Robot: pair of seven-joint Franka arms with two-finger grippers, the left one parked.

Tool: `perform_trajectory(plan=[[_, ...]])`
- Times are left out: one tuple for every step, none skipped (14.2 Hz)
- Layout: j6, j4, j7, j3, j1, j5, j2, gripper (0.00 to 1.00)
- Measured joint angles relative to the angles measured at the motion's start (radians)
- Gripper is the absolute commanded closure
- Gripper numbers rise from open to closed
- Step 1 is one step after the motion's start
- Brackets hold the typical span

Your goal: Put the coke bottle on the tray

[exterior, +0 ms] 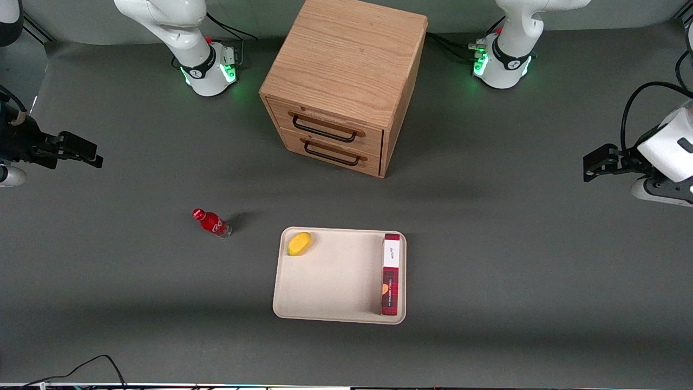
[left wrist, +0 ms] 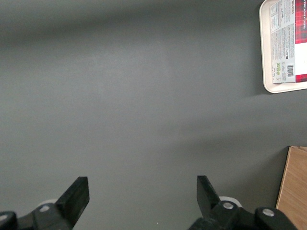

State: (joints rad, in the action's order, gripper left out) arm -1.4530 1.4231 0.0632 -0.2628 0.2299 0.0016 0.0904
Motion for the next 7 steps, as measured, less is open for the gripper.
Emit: perform_trajectory(plan=[[0.000, 0.000, 0.000, -0.001, 0.000, 0.000, 0.000, 0.00], [0.000, 0.000, 0.000, -0.002, 0.000, 0.000, 0.000, 0.00], [0.000, 0.000, 0.000, -0.004, 0.000, 0.000, 0.000, 0.00], [0.000, 0.000, 0.000, -0.006, -0.001, 0.000, -0.001, 0.00], [0.000, 0.000, 0.000, -0.007, -0.002, 0.000, -0.001, 0.00], [0.000, 0.000, 0.000, -0.007, -0.002, 0.000, -0.001, 0.00], [0.000, 0.000, 0.000, -0.007, -0.002, 0.000, -0.001, 0.00]])
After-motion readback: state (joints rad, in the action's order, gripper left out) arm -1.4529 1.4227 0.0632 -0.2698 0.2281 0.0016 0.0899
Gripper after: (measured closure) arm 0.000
